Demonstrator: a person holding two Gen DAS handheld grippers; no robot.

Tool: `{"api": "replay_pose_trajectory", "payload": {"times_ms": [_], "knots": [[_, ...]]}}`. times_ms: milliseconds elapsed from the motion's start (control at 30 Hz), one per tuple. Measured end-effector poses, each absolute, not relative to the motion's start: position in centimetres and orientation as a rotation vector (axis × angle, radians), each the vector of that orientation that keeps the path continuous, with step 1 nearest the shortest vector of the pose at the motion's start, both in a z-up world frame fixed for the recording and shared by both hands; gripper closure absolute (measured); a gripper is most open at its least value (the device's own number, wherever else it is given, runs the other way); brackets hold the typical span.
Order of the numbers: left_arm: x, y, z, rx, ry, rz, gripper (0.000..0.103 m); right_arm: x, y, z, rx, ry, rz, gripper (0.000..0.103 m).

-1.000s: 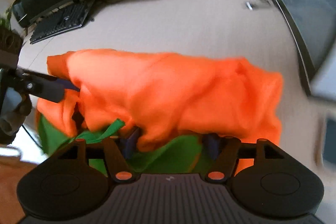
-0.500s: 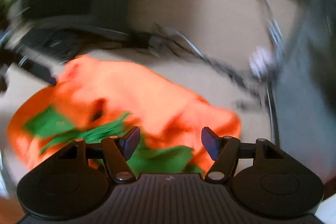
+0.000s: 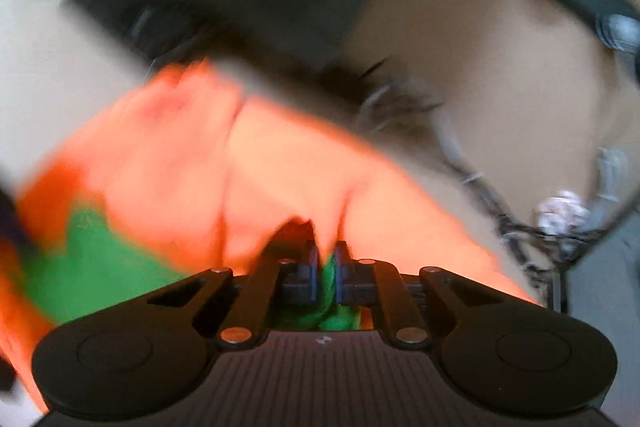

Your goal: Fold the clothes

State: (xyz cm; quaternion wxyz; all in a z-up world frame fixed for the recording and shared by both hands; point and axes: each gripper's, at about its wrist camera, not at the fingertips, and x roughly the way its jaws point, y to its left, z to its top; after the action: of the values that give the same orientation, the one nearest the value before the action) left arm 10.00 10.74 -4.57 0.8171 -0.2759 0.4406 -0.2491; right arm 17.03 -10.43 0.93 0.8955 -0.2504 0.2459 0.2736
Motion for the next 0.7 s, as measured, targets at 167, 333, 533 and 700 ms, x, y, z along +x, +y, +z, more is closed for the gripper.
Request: {"api": "replay_pose_trajectory", "payload": {"times_ms": [167, 333, 533, 700], "knots": [[10.3, 9.5, -4.5, -0.568, 0.955, -0.554, 0.0, 13.3, -13.3, 2.2, -0.498, 0.546, 0.647, 0.096], [9.5, 10.8, -0.4, -0.549, 0.84, -0.649, 0.0, 12.8, -13.8, -3.6, -0.462, 0.715, 0.652, 0.096], [12.3, 8.8, -0.3, -0.58, 0.745, -0.678, 0.0, 12.8, -15.5, -1.1, -0.384, 0.715, 0.697, 0.074], [15.3, 8.8, -4.8, -0.609, 0.894, -0.477, 0.0, 13.8, -19.2, 3.0, -0.298, 0.623, 0.609, 0.055]]}}
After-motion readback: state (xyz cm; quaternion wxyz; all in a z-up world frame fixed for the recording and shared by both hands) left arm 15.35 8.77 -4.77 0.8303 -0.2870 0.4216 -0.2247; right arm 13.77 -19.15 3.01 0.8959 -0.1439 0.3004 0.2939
